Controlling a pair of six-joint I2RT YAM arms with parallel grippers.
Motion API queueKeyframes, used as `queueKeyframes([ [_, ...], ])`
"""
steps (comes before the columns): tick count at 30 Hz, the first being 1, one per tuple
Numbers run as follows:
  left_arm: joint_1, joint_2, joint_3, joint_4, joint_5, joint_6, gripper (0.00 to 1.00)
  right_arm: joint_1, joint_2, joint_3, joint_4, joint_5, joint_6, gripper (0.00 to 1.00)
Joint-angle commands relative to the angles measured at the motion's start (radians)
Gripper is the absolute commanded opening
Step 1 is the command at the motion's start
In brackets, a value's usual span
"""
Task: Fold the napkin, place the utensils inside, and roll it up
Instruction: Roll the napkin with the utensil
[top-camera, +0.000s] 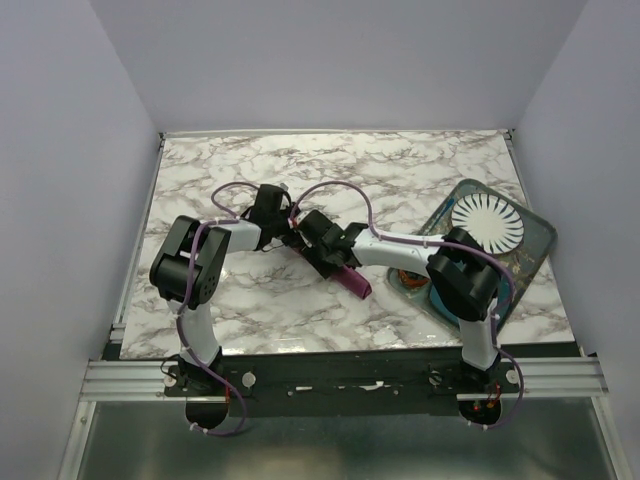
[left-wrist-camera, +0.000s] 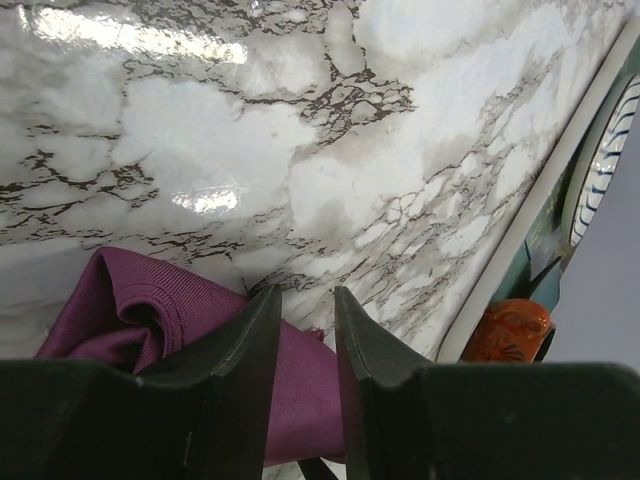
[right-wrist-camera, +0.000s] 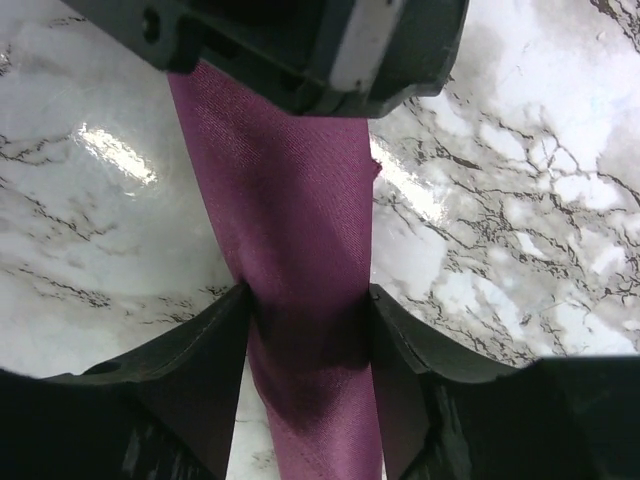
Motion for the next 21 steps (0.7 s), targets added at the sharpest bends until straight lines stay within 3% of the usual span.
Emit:
queueKeyframes([
  [1, 0.018, -0.017, 0.027, -0.093, -0.003, 0.023, 0.38, -0.007, 0.026, -0.014, 0.035, -0.03, 0.044, 0.51],
  [4, 0.029, -0.063, 0.065, -0.158, -0.038, 0.057, 0.39, -0.042, 0.017, -0.025, 0.044, -0.122, 0.081, 0.43],
  [12, 0.032, -0.181, 0.09, -0.23, -0.065, 0.115, 0.39, -0.212, 0.052, -0.013, 0.052, -0.637, 0.167, 0.35],
  [17, 0.022, -0.189, 0.013, -0.176, -0.031, 0.091, 0.39, -0.3, 0.109, -0.002, 0.053, -0.887, 0.21, 0.35],
  [21, 0.007, -0.2, -0.024, -0.153, -0.038, 0.083, 0.4, -0.341, 0.139, 0.002, 0.052, -0.967, 0.221, 0.37],
])
